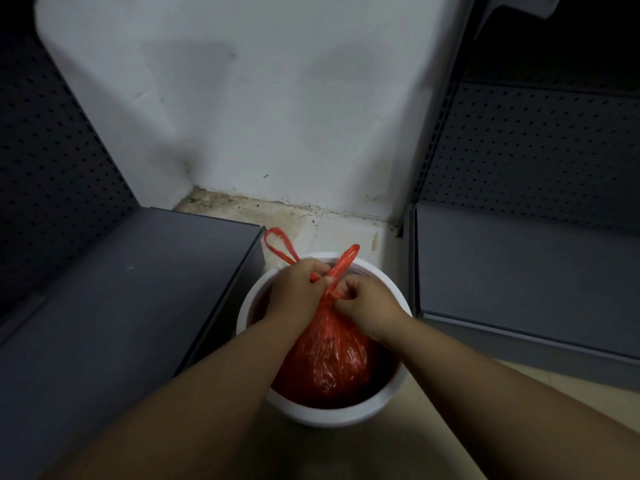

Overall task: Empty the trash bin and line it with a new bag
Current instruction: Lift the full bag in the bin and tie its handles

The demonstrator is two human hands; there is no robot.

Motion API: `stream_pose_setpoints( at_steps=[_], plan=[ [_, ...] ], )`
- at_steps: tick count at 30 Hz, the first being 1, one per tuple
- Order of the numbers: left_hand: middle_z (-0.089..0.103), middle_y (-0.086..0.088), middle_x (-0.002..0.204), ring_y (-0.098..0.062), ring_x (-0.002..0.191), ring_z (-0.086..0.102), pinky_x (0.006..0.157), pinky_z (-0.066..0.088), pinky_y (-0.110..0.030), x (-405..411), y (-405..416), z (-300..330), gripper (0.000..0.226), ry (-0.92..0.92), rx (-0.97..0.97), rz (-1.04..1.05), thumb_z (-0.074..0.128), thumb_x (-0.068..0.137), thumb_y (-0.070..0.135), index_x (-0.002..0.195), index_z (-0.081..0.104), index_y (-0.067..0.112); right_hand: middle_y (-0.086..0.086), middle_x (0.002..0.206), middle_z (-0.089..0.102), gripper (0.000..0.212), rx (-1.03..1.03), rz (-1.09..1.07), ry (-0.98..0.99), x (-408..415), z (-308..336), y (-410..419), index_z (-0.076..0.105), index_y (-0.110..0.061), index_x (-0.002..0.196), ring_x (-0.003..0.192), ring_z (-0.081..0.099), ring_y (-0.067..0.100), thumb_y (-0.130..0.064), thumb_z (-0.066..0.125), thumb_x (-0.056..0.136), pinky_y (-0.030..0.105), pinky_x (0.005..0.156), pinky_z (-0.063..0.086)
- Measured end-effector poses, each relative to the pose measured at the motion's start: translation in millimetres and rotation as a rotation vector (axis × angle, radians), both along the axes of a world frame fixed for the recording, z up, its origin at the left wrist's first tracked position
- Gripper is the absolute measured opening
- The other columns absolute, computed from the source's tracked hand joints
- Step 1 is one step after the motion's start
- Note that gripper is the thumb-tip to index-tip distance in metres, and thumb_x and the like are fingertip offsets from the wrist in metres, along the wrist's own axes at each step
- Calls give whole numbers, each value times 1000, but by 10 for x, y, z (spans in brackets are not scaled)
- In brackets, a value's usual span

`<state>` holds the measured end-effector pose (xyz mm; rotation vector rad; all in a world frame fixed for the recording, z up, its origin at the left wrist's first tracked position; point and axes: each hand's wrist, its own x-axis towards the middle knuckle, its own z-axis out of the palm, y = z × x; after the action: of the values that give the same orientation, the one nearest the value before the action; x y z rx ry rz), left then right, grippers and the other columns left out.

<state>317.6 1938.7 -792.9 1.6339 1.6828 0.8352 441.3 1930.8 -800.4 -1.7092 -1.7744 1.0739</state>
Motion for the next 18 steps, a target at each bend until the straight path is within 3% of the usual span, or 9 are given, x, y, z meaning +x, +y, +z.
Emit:
stream_pose_setpoints(
  at_steps=[3, 7, 9, 11, 14, 18],
  plan=[
    [54, 10, 73, -7, 70, 50, 54, 30, -17, 23, -19, -7, 4, 105, 23, 9, 58, 88, 16, 85, 57, 19, -5, 66, 50, 32, 70, 52, -77, 9, -8, -6, 41, -21, 62, 68, 48, 16, -9, 59, 85, 29, 63, 34],
    [54, 9, 70, -13, 72, 49, 57, 30, -22, 25, -27, -27, 22, 253, -31, -158, 45, 92, 20, 75, 59, 18, 8, 87, 64, 8, 87, 64, -104, 52, 38, 9, 58, -11, 80, 83, 55, 19, -12, 60, 87, 30, 74, 40],
    [57, 9, 74, -9, 64, 49, 53, 32, -18, -6, -56, -14, 25, 312, -38, -209, 42, 94, 27, 78, 61, 20, 4, 85, 63, 7, 67, 47, -91, 83, 64, 15, 58, -13, 81, 82, 54, 17, -11, 60, 87, 29, 75, 42],
    [65, 0, 93, -10, 75, 55, 61, 41, -20, -45, -82, 34, 29, 434, 16, -350, 39, 96, 28, 98, 64, 13, -2, 76, 59, 11, 39, 34, -72, 108, 86, 18, 56, -15, 78, 76, 54, 16, -10, 57, 88, 29, 71, 43],
    [63, -5, 109, -17, 101, 56, 93, 45, -32, -107, -84, 26, 29, 573, 137, -534, 40, 95, 31, 106, 62, 16, 0, 82, 61, 11, 18, 33, -77, 139, 97, 26, 56, -15, 78, 81, 57, 18, -10, 56, 88, 31, 77, 46],
    [58, -4, 88, -14, 86, 47, 87, 42, -34, -126, 14, 17, 28, 605, 149, -493, 45, 93, 35, 87, 66, 16, -2, 82, 59, 7, 33, 44, -61, 149, 71, 19, 59, -14, 83, 83, 55, 17, -9, 57, 87, 30, 74, 44]
  ],
)
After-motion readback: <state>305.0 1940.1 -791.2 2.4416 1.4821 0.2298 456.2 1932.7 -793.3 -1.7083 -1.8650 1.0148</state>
